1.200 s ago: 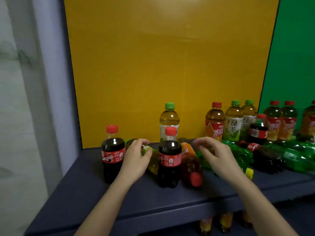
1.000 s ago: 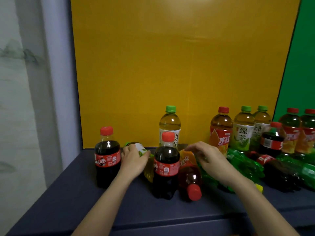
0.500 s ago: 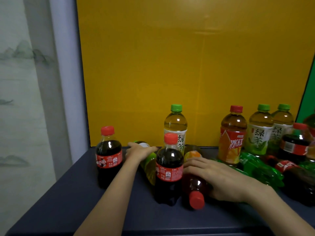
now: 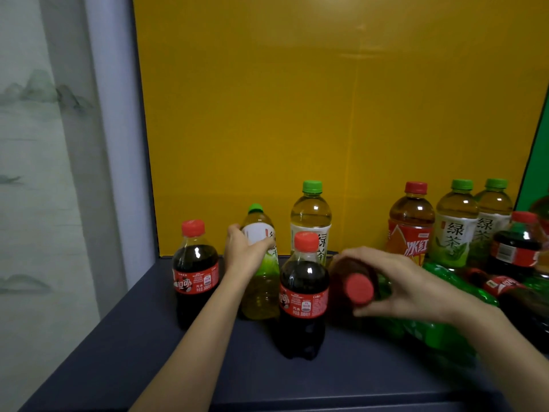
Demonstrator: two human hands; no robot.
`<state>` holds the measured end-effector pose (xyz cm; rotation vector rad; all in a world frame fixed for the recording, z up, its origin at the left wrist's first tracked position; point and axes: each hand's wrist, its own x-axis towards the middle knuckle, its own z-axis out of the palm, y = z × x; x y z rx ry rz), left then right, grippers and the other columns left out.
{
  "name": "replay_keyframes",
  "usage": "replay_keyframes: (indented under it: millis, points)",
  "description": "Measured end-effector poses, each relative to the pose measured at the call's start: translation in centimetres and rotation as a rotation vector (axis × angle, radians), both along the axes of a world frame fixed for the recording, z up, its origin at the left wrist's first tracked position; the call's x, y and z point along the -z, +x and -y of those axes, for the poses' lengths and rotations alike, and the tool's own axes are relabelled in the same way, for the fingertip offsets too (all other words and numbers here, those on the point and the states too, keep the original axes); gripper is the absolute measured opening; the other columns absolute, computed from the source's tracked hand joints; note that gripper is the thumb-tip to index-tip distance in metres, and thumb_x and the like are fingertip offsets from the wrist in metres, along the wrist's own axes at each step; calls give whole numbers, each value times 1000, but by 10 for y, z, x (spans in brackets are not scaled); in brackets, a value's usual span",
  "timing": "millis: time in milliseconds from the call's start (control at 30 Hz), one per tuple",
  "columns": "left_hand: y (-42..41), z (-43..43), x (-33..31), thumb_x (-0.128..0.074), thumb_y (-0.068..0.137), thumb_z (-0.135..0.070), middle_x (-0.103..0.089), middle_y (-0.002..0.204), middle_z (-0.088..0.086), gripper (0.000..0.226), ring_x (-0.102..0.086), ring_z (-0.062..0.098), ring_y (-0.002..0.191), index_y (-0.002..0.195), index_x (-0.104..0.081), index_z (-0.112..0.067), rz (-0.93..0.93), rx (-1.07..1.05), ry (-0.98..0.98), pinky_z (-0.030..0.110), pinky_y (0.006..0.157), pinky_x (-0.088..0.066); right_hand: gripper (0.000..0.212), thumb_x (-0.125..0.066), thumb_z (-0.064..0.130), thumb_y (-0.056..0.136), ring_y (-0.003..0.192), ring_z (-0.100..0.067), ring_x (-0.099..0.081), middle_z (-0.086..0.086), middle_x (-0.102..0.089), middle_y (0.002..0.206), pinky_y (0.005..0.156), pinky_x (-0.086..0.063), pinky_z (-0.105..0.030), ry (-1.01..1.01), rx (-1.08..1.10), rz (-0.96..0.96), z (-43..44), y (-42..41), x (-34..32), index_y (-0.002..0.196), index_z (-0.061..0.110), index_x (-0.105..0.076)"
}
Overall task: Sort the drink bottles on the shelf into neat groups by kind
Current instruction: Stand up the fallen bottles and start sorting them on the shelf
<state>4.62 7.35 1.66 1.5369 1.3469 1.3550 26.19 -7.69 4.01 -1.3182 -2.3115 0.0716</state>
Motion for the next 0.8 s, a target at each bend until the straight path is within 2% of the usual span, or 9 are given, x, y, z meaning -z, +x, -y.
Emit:
replay_keyframes:
  millis: [100,167,300,367,467,533,633,700,800]
  points:
    - [-3,8,-2,-76,73,-19,-41,137,12,88,-47,30,120,142,-23,-11,55,43,136,43,97,-44,75,-76,54,60,118,11,-46,27,-54,122,100,-35,-10,-6,48,-197,-5,1,-10,126,40,-44]
    - [-7,14,0,-77,73,-21,-40,139,11,91,-46,29,122,144,-20,-16,75,70,195,48,100,-43,74,-77,49,59,114,16,-45,28,-52,119,102,-36,-13,-14,112,-281,-10,0,-16,123,41,-42]
    - [-15,31,4,-78,73,-20,-37,142,8,92,-46,26,125,144,-20,-26,137,152,276,48,99,-45,73,-71,41,61,117,-3,-45,12,-50,123,101,-36,-27,7,218,-409,-23,-3,-22,127,28,-41]
    - [-20,39,7,-76,74,-16,-35,145,7,90,-43,22,128,144,-19,-24,151,181,329,41,101,-45,73,-68,43,65,119,-9,-44,6,-51,127,101,-37,-31,26,276,-450,-31,-1,-22,129,21,-42]
    - [-26,51,9,-73,77,-11,-30,148,0,87,-35,11,131,144,-19,-25,135,240,395,15,96,-43,73,-65,46,70,116,-14,-49,3,-54,122,97,-41,-34,21,347,-547,-41,0,-21,133,17,-41]
    - [-30,57,9,-72,78,-10,-32,147,-4,87,-38,4,127,144,-18,-26,121,286,409,6,92,-41,66,-63,47,73,111,-16,-52,4,-54,117,94,-45,-36,13,374,-615,-46,0,-21,129,19,-42]
    - [-35,62,10,-71,78,-10,-38,141,-7,88,-45,-4,118,145,-17,-25,111,328,391,10,97,-41,60,-60,50,74,104,-15,-56,4,-55,113,90,-48,-35,-31,395,-709,-50,-3,-19,125,23,-41]
    - [-37,63,12,-71,78,-12,-39,141,-7,89,-44,1,123,146,-15,-25,97,333,380,18,101,-41,62,-60,48,76,97,-12,-57,6,-55,109,87,-49,-34,-49,396,-728,-50,-7,-18,128,21,-38]
    - [-37,65,12,-71,79,-15,-35,146,-4,89,-38,7,131,147,-13,-23,66,317,385,25,105,-38,70,-60,51,75,103,-16,-56,4,-54,112,91,-49,-38,-35,416,-730,-50,-11,-15,132,18,-36]
